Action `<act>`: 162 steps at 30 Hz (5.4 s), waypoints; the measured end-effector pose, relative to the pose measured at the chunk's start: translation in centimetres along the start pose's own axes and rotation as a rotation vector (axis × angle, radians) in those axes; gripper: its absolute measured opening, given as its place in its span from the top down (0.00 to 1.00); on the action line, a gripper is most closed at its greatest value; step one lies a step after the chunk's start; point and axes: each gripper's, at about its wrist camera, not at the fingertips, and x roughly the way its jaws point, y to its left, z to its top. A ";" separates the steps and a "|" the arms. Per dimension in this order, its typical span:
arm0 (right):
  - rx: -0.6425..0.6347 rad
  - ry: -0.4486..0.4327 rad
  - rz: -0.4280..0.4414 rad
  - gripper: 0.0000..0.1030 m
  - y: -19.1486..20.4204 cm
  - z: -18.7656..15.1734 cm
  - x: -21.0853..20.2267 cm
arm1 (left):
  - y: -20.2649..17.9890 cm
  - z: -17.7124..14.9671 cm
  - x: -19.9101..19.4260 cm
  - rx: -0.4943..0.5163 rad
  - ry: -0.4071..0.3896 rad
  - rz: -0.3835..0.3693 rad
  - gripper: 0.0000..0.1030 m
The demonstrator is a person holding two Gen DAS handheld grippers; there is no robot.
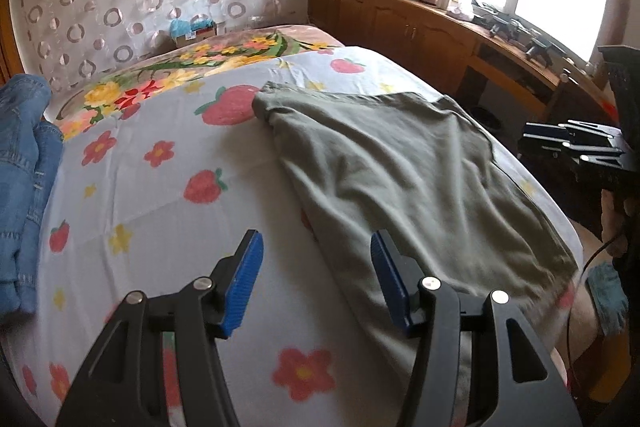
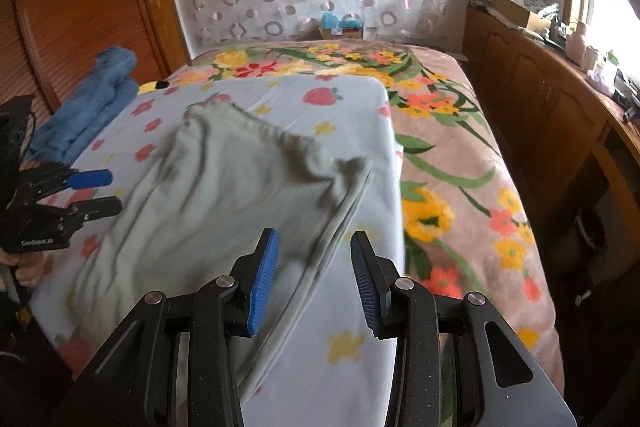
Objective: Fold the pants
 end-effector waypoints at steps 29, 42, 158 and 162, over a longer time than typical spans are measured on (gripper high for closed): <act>0.143 0.024 0.097 0.76 3.1 -9.0 -3.6 | -4.4 -6.7 -4.0 0.016 0.013 -0.050 0.46; 0.068 -0.013 0.075 0.95 5.8 -8.6 -5.2 | -3.1 -7.5 -3.2 -0.011 0.031 -0.037 0.46; -0.123 -0.063 0.288 0.95 17.3 -2.6 -3.6 | 2.5 -10.6 -14.9 -0.114 -0.174 0.028 0.96; -0.116 -0.053 0.285 0.95 17.5 -3.3 -3.2 | 2.5 -11.3 -14.5 -0.119 -0.160 0.025 0.96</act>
